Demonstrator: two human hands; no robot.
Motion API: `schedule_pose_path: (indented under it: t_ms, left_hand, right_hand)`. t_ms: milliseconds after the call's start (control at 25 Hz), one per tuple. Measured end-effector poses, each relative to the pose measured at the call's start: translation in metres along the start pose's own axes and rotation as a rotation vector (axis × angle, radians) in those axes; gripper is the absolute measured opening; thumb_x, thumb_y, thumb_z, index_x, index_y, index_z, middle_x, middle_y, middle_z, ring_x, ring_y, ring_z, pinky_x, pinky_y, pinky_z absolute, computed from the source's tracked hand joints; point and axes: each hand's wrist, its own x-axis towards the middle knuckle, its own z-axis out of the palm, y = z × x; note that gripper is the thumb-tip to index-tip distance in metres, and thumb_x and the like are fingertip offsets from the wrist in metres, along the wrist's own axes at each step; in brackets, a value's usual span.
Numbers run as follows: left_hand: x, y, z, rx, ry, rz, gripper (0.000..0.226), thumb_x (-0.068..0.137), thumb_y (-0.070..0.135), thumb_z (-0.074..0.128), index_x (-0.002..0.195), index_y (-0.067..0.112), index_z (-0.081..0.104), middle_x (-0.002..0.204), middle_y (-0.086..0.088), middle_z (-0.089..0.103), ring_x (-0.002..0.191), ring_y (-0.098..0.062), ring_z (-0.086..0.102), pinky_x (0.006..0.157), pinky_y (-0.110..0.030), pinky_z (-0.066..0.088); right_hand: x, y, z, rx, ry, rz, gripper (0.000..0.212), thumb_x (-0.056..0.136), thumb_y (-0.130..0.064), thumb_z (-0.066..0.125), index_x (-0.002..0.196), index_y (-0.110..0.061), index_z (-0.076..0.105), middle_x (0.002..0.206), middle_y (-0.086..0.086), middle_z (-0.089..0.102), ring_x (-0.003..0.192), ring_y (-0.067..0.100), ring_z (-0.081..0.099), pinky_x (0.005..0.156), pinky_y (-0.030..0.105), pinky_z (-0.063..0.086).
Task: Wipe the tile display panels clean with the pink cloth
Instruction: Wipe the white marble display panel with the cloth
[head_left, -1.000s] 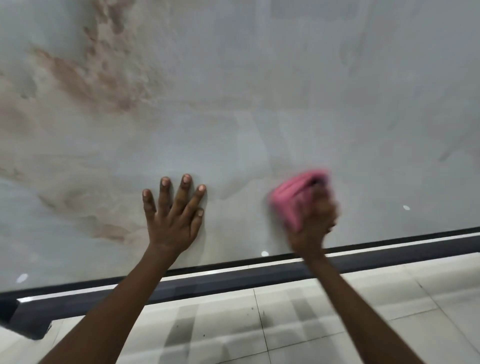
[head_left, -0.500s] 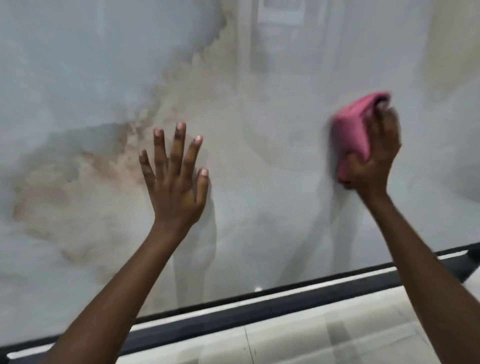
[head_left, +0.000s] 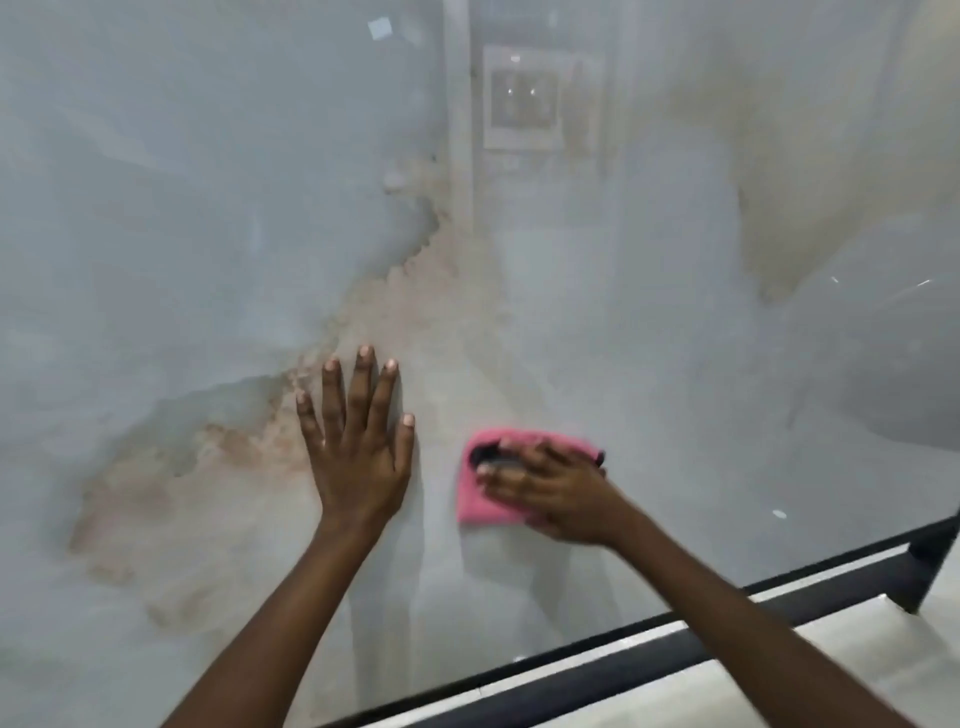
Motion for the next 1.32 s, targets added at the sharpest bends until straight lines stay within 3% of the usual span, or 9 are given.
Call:
schedule_pose_path:
  t_ms: [80,280,400,600,680,840,1000,1200,1320]
  left_hand:
    - [0.034,0.002,-0.019,-0.074,0.054,0.013,0.056,0.098,0.035,0.036,0.152,0.023,0.024,0.164,0.003,0.004,0.15,-0.022,0.0,0.118,-0.051,0.003]
    - [0.171,-0.025,-0.046,0.034,0.134,0.058,0.056,0.102,0.034,0.029,0.156,0.022,0.018,0.162,-0.006,0.014,0.15,-0.027,0.004,0.119,-0.047,-0.003]
    - [0.17,-0.03,-0.035,0.11,0.15,0.084,0.054,0.104,0.034,0.027,0.156,0.021,0.015,0.163,-0.006,0.011,0.15,-0.029,0.005,0.119,-0.052,0.002]
    - [0.172,-0.031,-0.039,0.083,0.172,0.114,0.056,0.102,0.033,0.031,0.155,0.02,0.02,0.162,-0.006,0.014,0.15,-0.028,0.006,0.119,-0.05,0.004]
    - [0.187,-0.028,-0.046,0.004,0.223,0.112,0.054,0.099,0.032,0.035,0.152,0.019,0.03,0.159,-0.007,0.025,0.147,-0.029,0.014,0.118,-0.046,0.005]
    - [0.244,-0.032,-0.059,-0.002,0.24,0.068,0.056,0.101,0.032,0.029,0.155,0.017,0.021,0.162,-0.007,0.014,0.149,-0.031,0.008,0.12,-0.045,-0.001]
    - [0.241,-0.029,-0.05,0.054,0.239,0.06,0.058,0.102,0.031,0.027,0.156,0.012,0.013,0.163,-0.008,0.007,0.15,-0.032,0.003,0.12,-0.051,0.001]
    - [0.247,-0.025,-0.056,-0.019,0.231,-0.048,0.068,0.099,0.034,0.03,0.153,0.0,0.01,0.161,-0.021,0.005,0.15,-0.031,0.004,0.121,-0.049,0.003]
    - [0.257,0.015,-0.05,-0.154,0.256,-0.032,0.07,0.096,0.037,0.03,0.153,0.0,0.013,0.159,-0.025,0.008,0.149,-0.034,0.006,0.12,-0.045,0.001]
  right_hand:
    - [0.042,0.057,-0.063,-0.046,0.145,0.149,0.052,0.093,-0.036,0.044,0.142,-0.02,0.045,0.155,0.004,0.034,0.145,0.025,0.027,0.113,0.04,0.025]
    - [0.13,0.211,-0.203,0.232,0.777,1.166,0.074,0.076,-0.026,0.046,0.148,-0.01,0.037,0.156,0.01,0.031,0.145,0.025,0.026,0.12,0.038,0.019]
    - [0.16,0.15,-0.162,0.111,0.759,0.947,0.068,0.079,-0.03,0.047,0.142,-0.003,0.045,0.147,0.019,0.042,0.139,0.031,0.035,0.117,0.039,0.026]
    - [0.133,0.021,-0.087,-0.155,0.016,-0.077,0.058,0.087,-0.029,0.047,0.144,-0.022,0.039,0.152,-0.001,0.04,0.146,0.027,0.026,0.114,0.04,0.019]
    - [0.147,0.066,-0.118,-0.178,0.069,-0.028,0.058,0.086,-0.03,0.047,0.142,-0.017,0.042,0.147,0.005,0.046,0.14,0.028,0.034,0.115,0.039,0.021]
    - [0.196,0.2,-0.218,0.08,0.522,0.849,0.076,0.074,-0.031,0.05,0.144,-0.006,0.041,0.146,0.019,0.043,0.132,0.033,0.041,0.11,0.039,0.034]
    - [0.257,0.207,-0.26,0.227,0.684,1.27,0.074,0.083,-0.038,0.048,0.153,-0.022,0.027,0.154,0.009,0.032,0.137,0.03,0.037,0.11,0.037,0.031]
    - [0.333,0.092,-0.191,-0.174,0.208,0.266,0.078,0.077,-0.038,0.038,0.151,-0.015,0.032,0.159,0.007,0.026,0.147,0.029,0.018,0.107,0.039,0.025]
    - [0.312,0.17,-0.237,-0.195,0.267,0.298,0.081,0.074,-0.04,0.037,0.15,-0.015,0.034,0.159,0.005,0.026,0.147,0.029,0.02,0.112,0.047,0.029]
